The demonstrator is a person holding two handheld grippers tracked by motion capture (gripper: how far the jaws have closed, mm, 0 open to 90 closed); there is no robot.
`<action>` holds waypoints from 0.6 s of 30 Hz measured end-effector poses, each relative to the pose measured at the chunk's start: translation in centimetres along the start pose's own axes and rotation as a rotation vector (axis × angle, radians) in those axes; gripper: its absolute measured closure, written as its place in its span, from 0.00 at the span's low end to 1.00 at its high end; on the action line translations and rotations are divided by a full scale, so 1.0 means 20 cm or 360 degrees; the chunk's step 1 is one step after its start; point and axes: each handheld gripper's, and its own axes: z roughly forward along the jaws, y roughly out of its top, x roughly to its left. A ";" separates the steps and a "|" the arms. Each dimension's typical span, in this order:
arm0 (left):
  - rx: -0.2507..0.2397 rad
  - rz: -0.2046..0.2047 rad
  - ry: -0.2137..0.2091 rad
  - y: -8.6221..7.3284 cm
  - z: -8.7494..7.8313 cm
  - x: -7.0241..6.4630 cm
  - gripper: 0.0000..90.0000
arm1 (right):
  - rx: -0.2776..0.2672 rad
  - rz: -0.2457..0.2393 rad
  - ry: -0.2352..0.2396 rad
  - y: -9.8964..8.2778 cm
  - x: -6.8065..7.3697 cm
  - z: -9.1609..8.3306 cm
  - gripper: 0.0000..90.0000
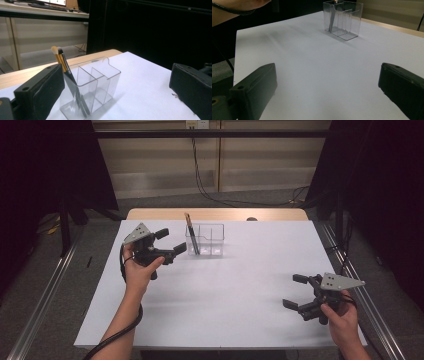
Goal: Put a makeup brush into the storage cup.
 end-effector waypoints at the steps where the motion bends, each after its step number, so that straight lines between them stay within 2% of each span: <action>1: 0.0005 -0.0003 0.0000 -0.01 -0.01 0.00 0.00 | 0.0001 0.0001 0.0001 0.00 0.00 0.00 0.02; 8: 0.0020 0.0030 -0.0021 -0.05 -0.04 -0.01 0.00 | 0.0000 -0.0003 0.0003 0.00 0.00 0.00 0.02; 15: 0.0022 0.0065 -0.0045 -0.06 -0.07 -0.02 0.00 | 0.0000 -0.0004 -0.0002 0.00 0.00 0.00 0.02; 18: 0.0016 0.0057 -0.0053 -0.07 -0.08 -0.02 0.00 | -0.0003 -0.0006 -0.0001 0.00 0.00 0.00 0.02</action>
